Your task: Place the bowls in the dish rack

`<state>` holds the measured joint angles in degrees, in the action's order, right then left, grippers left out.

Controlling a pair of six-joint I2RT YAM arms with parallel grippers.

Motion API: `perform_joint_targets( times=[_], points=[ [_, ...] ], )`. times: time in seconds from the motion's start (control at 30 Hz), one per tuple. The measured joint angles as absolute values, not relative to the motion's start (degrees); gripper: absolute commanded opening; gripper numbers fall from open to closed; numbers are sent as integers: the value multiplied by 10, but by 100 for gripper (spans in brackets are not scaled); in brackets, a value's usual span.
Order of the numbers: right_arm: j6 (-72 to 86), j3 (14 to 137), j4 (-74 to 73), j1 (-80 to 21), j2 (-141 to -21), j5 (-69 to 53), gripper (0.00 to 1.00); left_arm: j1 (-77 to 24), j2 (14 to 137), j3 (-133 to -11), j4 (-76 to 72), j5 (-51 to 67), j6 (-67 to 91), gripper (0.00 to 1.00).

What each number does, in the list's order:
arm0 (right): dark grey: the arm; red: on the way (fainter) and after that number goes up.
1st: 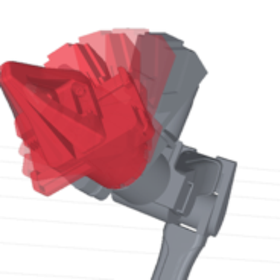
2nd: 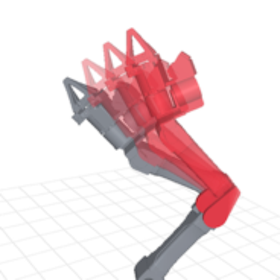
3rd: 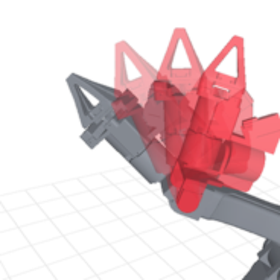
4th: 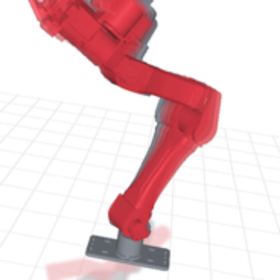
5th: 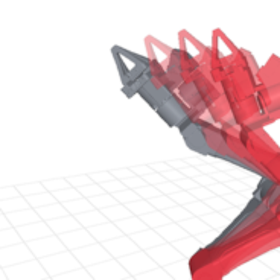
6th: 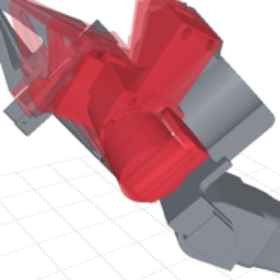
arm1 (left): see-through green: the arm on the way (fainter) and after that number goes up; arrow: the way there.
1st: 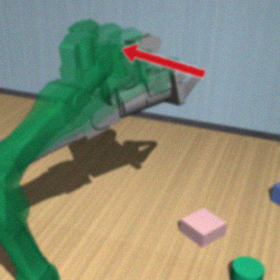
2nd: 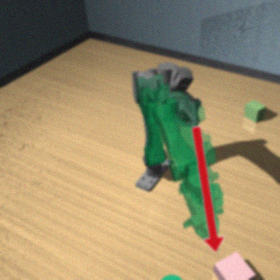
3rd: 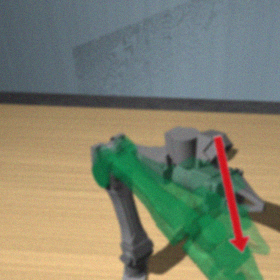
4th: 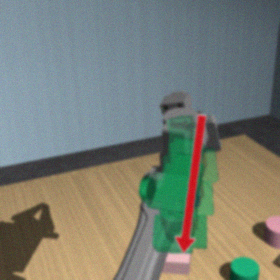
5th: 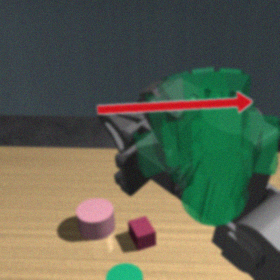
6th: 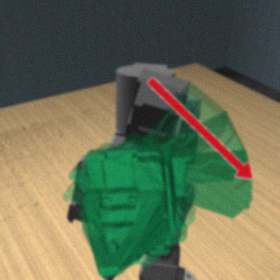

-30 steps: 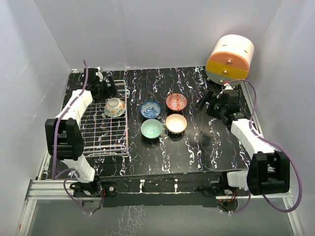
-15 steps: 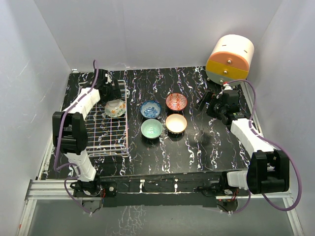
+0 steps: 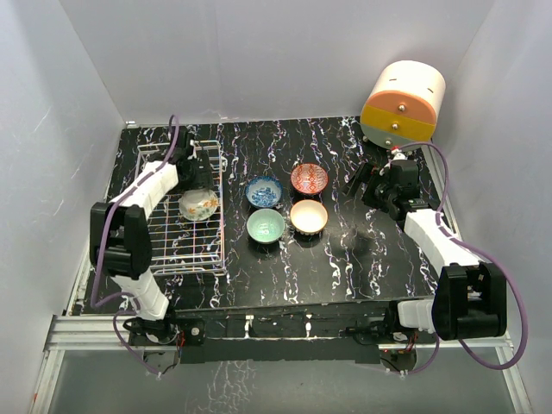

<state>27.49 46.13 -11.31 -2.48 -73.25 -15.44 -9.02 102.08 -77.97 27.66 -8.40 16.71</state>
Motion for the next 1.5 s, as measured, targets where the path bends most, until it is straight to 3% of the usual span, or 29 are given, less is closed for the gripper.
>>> perform_joint_targets(
  times=[0.47,1.5],
  points=[
    [277,451,-113,-25,-730,-167,98,-110,804,-568,298,-79,207,84],
    [286,434,-108,-25,-711,-178,98,-121,649,-460,312,-11,270,84]
  ],
)
